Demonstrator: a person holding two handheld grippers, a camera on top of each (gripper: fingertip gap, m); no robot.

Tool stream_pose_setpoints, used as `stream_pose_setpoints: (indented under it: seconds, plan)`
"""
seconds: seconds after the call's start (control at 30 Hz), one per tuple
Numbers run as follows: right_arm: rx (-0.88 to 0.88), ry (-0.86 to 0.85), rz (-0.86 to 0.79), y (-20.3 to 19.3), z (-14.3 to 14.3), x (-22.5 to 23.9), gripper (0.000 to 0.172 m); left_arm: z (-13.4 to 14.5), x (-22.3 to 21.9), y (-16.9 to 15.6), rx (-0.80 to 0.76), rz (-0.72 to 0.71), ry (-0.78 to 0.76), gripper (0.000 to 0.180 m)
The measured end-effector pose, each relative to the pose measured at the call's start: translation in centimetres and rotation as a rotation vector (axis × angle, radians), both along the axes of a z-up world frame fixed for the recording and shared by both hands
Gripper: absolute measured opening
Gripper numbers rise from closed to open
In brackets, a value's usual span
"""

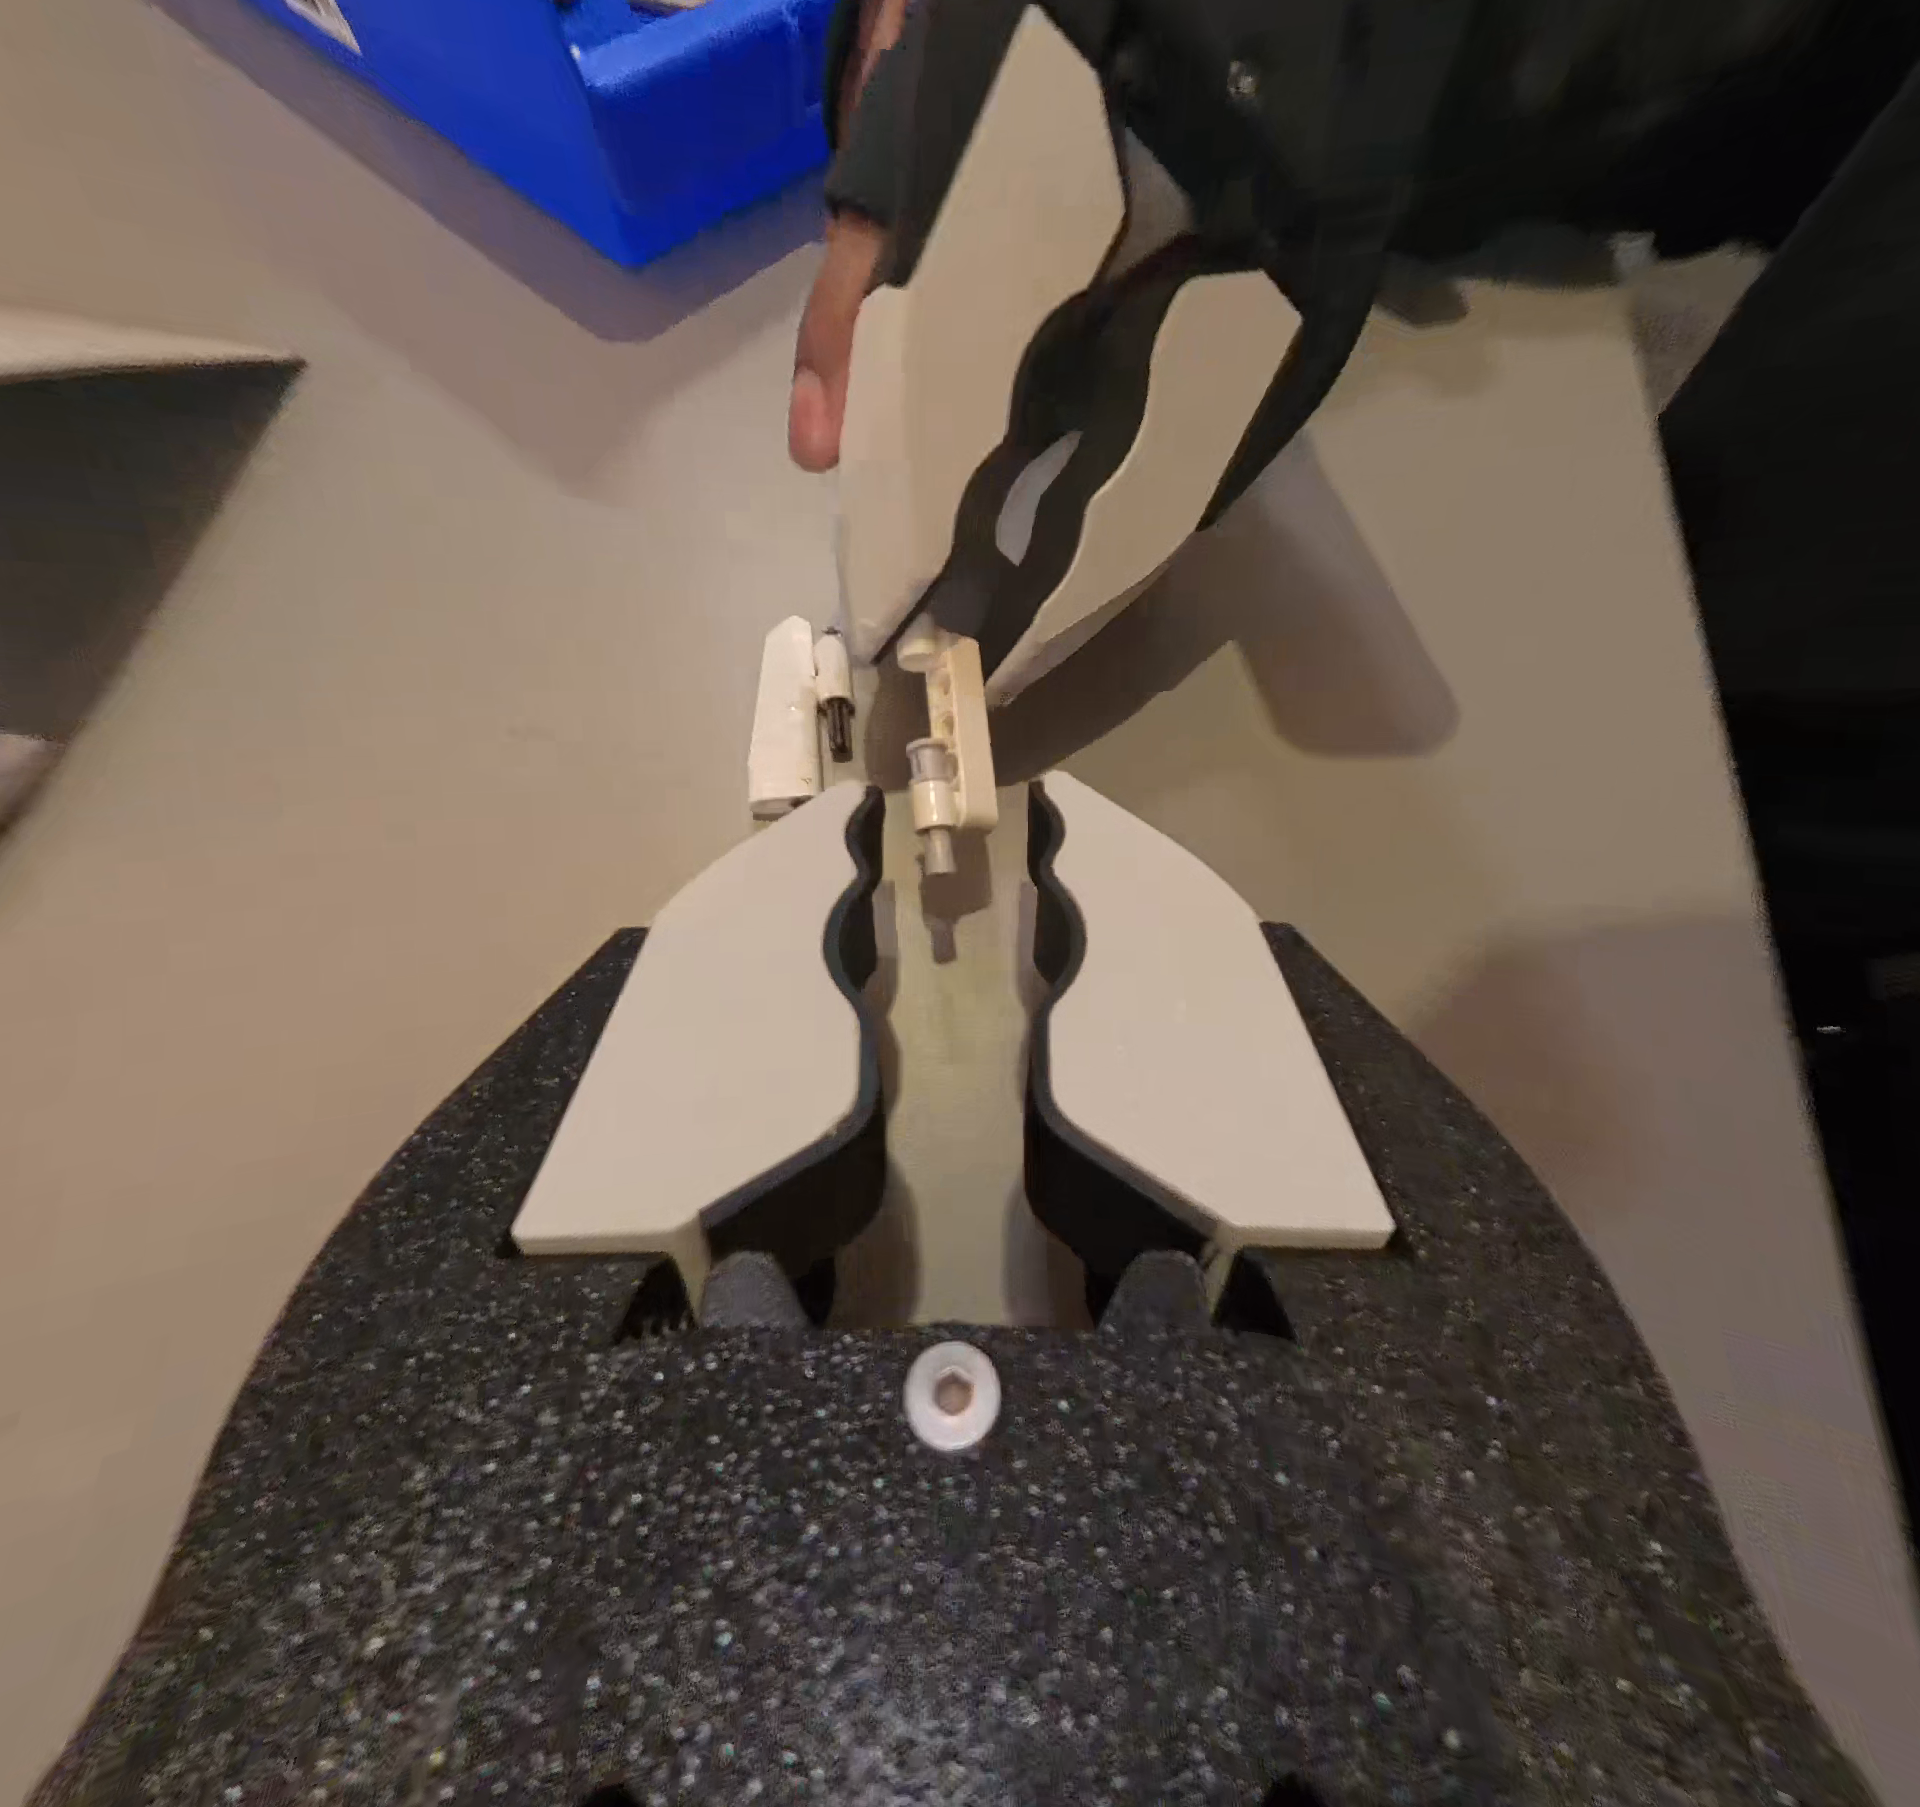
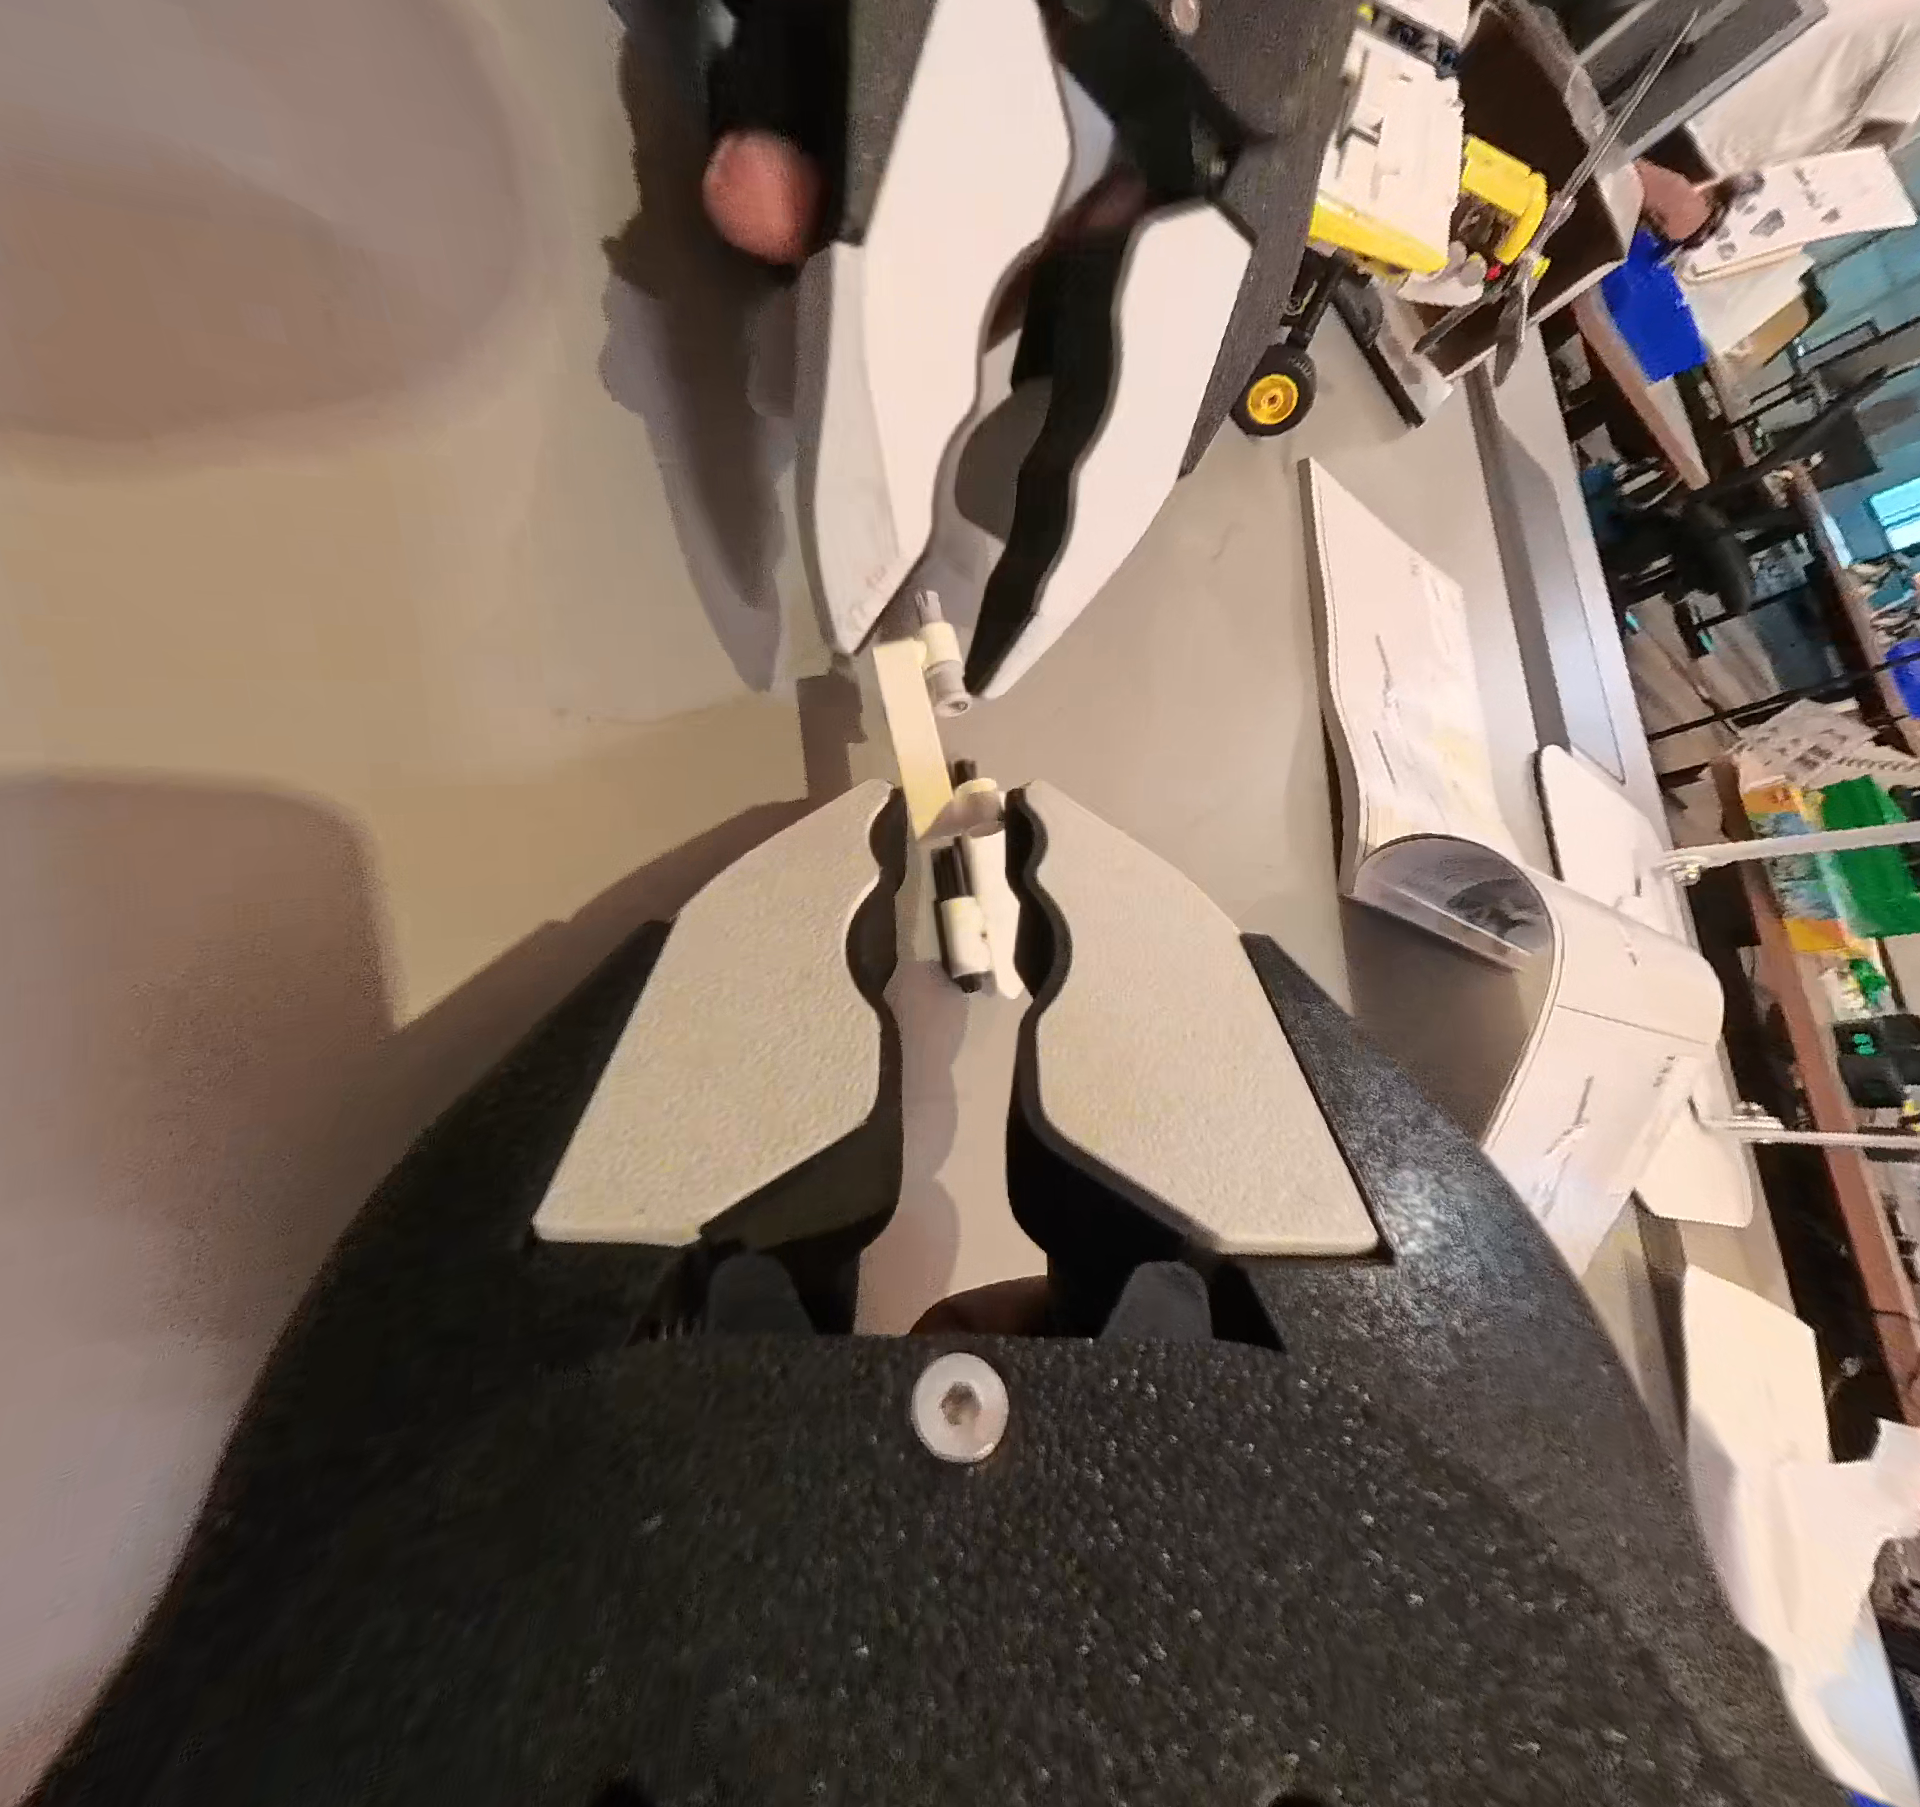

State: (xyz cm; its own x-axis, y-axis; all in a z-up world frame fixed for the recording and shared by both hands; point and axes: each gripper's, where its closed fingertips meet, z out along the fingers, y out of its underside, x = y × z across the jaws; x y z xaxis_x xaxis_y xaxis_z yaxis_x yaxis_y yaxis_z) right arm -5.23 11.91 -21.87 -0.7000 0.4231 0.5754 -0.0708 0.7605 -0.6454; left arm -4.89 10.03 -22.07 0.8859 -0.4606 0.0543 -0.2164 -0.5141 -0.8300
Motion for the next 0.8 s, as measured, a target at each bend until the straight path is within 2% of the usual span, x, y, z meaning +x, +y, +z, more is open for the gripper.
stream_pose_setpoints:
  seconds: [0.1, 0.2, 0.53, 0.8]
  plan:
    - [-0.007, -0.029, -0.02, 0.1, -0.35, -0.17, 0.018, -0.25, -0.17, 0.2, 0.053, 0.0, 0.137, 0.019]
    - [-0.041, -0.055, -0.025, -0.03, -0.26, -0.2, 0.018, -0.71, -0.5, 0.36, 0.056, 0.018, 0.197, 0.017]
    - [-0.086, -0.073, -0.016, -0.21, 0.0, -0.13, 0.018, -0.61, -0.5, 0.39, 0.053, 0.017, 0.171, 0.017]
    - [-0.099, -0.069, 0.008, -0.56, 0.14, 0.07, 0.018, -0.66, -0.28, 0.33, 0.069, -0.001, 0.207, 0.017]
